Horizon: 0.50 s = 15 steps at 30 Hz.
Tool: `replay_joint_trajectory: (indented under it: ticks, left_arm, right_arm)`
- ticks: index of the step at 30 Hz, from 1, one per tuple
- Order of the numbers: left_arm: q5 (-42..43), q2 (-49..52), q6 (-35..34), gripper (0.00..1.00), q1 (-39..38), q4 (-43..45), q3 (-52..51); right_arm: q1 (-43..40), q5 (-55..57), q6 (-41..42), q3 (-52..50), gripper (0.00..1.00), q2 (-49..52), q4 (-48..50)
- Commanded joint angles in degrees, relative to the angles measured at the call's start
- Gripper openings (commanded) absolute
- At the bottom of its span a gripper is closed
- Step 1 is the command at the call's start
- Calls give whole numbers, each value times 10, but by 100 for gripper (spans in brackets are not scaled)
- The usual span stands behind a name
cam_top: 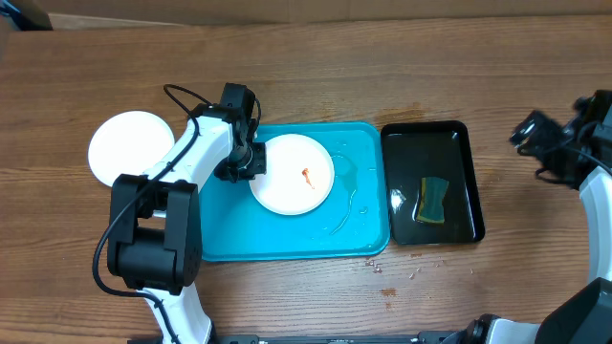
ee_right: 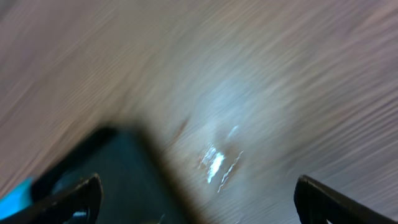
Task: Clean dirty plates on tray and stack at the side
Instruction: 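Grasp the sponge and dip it in the black tray water with the right gripper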
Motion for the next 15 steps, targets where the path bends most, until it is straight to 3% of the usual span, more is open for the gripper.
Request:
replay_joint_trajectory:
  ticks: [1, 3, 5, 9, 13, 15]
  left_arm:
    - [-24, 6, 3, 4, 2, 2, -5]
    - [-24, 6, 3, 4, 2, 9, -12]
    - [-22, 6, 3, 4, 2, 24, -28]
    - [-23, 6, 3, 4, 2, 45, -48]
    - [-23, 6, 3, 4, 2, 50, -51]
    - [-23, 6, 3, 4, 2, 50, -51]
  right_arm:
    - [2, -269, -47, 7, 100, -9, -38]
    - [18, -330, -85, 6, 100, -9, -61]
    - [59, -298, -90, 6, 100, -12, -104]
    - [152, -140, -74, 4, 100, -13, -179]
    - [246, 43, 16, -22, 100, -13, -187]
    - [284, 69, 18, -37, 100, -13, -179]
